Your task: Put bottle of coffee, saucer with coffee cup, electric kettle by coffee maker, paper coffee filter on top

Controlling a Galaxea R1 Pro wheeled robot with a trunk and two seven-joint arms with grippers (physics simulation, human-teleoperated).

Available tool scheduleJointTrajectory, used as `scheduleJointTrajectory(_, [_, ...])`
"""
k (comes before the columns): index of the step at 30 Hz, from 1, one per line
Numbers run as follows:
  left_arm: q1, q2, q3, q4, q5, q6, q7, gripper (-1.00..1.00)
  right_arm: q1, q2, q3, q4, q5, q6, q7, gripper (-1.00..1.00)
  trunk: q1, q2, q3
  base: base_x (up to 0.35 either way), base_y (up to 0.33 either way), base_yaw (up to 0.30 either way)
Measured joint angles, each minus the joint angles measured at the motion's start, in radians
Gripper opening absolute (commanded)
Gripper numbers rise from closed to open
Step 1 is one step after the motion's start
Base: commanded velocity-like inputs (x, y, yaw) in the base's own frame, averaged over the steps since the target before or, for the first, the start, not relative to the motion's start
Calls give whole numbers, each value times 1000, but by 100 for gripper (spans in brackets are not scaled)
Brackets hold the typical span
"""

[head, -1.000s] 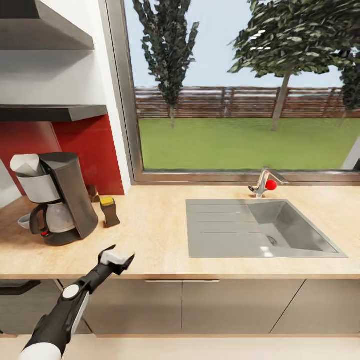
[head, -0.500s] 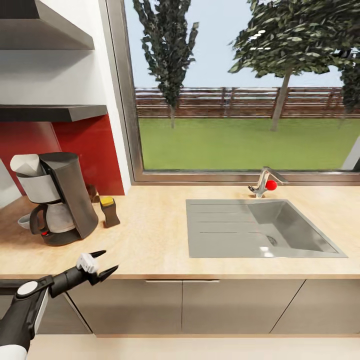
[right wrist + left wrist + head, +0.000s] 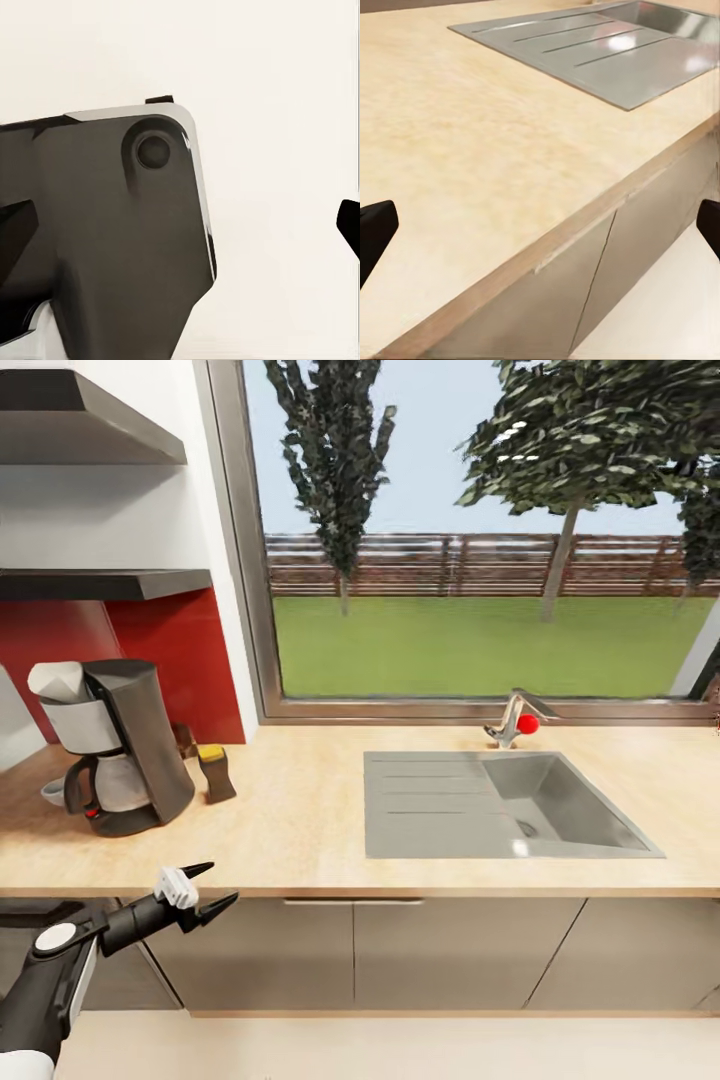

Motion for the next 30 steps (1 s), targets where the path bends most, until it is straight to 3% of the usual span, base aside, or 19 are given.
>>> scheduleJointTrajectory(8, [20,-5,-1,1,7,2,-16,100,0,0,0,0,0,0,0,100,0,0,0,-213,-82,0])
scheduleJointTrajectory(10, [71,-7,0,0,9,-3,-53,100,0,0,0,0,0,0,0,100,0,0,0,-31,-11,0])
scheduleJointTrajectory(11, [129,-7,5,0,11,-8,-115,100,0,0,0,0,0,0,0,100,0,0,0,-12,-4,0])
scheduleJointTrajectory(14, [195,-3,15,2,11,-11,-171,100,0,0,2,0,-1,0,0,100,-1,0,0,-5,-2,0])
scheduleJointTrajectory(17, [243,0,49,4,10,-13,-185,100,0,0,2,0,-1,0,0,100,-1,0,0,-2,-1,0])
scheduleJointTrajectory(20, [285,2,119,18,3,-16,-181,100,0,0,2,0,-1,0,0,100,-1,0,0,0,0,0])
scheduleJointTrajectory(25, [304,8,212,98,-37,-20,-123,100,0,0,2,1,-1,0,0,100,0,0,0,0,0,0])
scheduleJointTrajectory(27, [317,19,246,155,-91,-22,-51,100,0,0,2,1,-1,0,0,100,0,0,0,0,0,0])
scheduleJointTrajectory(30, [340,31,269,240,-210,-22,139,100,0,0,2,2,-1,0,0,100,0,0,0,0,0,0])
